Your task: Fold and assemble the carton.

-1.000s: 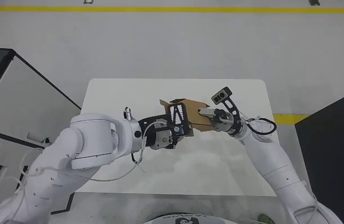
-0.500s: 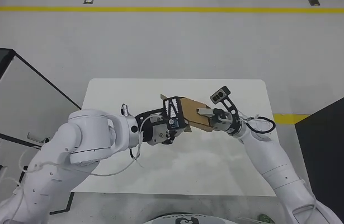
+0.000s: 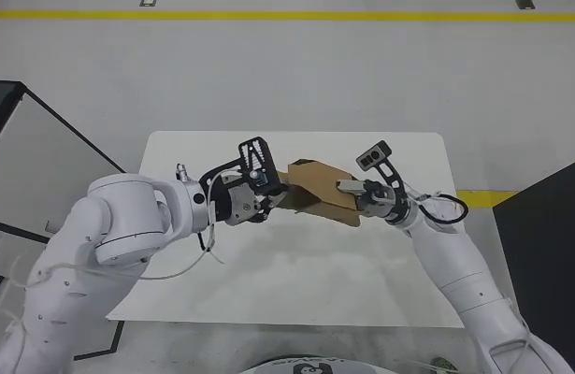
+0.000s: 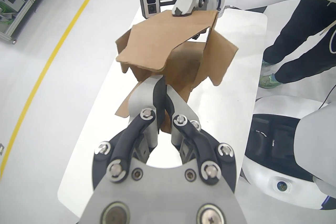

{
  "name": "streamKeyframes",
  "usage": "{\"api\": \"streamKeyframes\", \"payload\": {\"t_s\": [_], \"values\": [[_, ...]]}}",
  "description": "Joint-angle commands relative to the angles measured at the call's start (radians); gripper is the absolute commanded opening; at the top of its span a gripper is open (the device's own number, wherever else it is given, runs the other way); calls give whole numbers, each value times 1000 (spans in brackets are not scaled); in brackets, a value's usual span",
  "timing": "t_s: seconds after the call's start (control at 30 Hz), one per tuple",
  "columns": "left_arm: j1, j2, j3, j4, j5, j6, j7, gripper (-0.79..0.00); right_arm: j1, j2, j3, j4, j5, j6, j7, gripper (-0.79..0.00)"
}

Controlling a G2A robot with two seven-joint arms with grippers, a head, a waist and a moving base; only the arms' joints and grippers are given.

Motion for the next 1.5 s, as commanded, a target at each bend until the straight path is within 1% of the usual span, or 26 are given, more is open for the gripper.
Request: {"api": "streamKeyframes", "payload": {"t_s": [0.0,0.5,0.87,1.2,1.47], "values": [[6,2,-7,-1,0,0,4,-785,1,0,1,2,-1,-3,13,-785],[21,7,-5,-11,-3,1,25,-785,5,7,4,-2,-91,14,85,-785],[18,7,23,-11,-6,3,38,-785,-3,8,5,-16,-100,12,89,-785],[26,12,2,-14,10,14,31,-785,-9,11,6,-31,-107,22,137,-785],[32,15,-2,-20,9,16,29,-785,-12,18,-2,-50,-142,33,139,-785]]}}
